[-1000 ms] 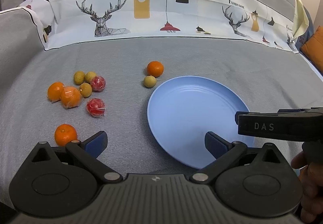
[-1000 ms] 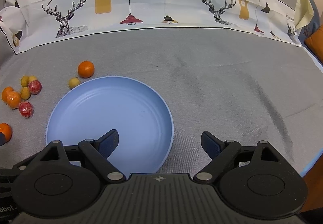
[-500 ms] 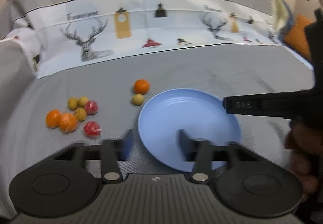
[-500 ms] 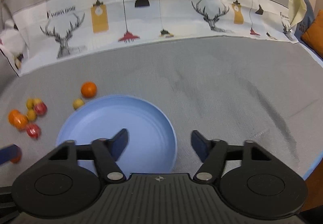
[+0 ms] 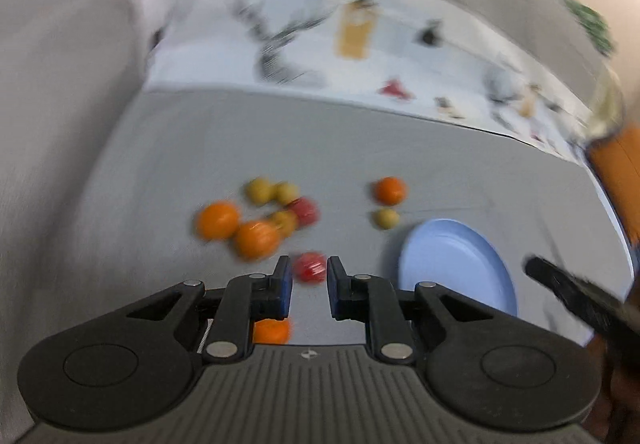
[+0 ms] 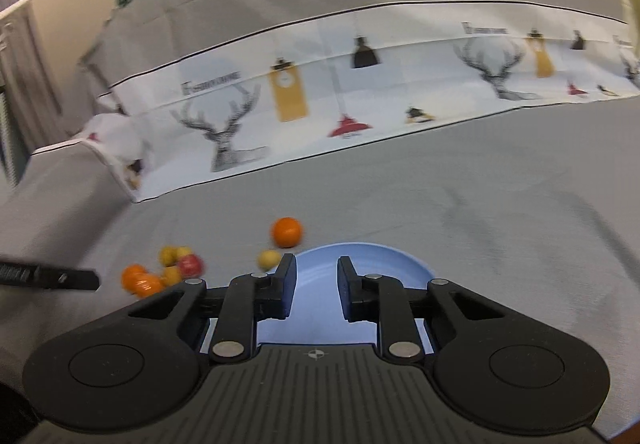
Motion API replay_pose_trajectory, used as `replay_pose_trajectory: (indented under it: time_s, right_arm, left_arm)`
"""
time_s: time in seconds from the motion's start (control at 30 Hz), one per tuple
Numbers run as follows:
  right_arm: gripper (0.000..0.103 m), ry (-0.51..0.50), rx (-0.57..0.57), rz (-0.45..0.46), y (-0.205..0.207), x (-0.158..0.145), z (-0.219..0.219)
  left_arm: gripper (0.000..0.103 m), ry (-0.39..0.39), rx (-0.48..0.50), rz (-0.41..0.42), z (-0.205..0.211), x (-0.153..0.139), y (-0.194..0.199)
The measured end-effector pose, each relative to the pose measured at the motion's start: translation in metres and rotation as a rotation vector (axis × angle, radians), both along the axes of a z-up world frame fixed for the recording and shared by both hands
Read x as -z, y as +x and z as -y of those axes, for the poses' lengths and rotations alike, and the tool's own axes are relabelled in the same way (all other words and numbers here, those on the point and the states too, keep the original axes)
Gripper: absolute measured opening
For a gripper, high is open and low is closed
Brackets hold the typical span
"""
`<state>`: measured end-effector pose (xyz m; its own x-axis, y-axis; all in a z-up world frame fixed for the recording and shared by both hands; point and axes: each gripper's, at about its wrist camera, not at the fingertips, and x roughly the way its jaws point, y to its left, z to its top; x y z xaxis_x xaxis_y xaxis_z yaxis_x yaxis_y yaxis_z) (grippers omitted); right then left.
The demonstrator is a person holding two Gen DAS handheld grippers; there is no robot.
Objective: Organize fruits
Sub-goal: 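Grasp a mandarin with the left tool while the right tool grasps a wrapped red fruit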
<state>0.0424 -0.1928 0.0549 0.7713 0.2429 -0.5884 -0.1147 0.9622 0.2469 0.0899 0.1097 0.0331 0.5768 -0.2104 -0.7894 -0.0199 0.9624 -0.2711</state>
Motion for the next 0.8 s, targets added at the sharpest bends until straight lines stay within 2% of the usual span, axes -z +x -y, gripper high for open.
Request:
replay_pose_trajectory:
  time_s: [0.13, 0.23, 0.6, 0.77, 0.8]
  right_arm:
    - [0.024, -0.016, -0.059, -0.003, 0.002, 0.002, -0.017]
    - [0.024, -0.013, -0.111, -0.011, 0.003, 0.004, -0.028]
    - [0.025, -0.036, -0.249, -0.031, 0.010, 0.019, -0.068]
    - [0.027, -0.037, -0.300, -0.039, 0.021, 0.029, -0.096]
    - [0.029, -0.039, -0.309, -0.047, 0.024, 0.034, -0.104]
  left_arm:
    - [0.030, -0.009, -0.023, -0.095, -0.003, 0.012, 0.015]
    - [0.030, 0.004, -0.034, -0.123, -0.006, 0.019, 0.021]
    - [0.030, -0.086, -0.360, -0.063, -0.060, 0.036, 0.033]
    - [0.030, -0.163, -0.423, -0.017, -0.071, 0.044, 0.039]
    - [0.034, -0.169, -0.429, -0.020, -0.071, 0.046, 0.041]
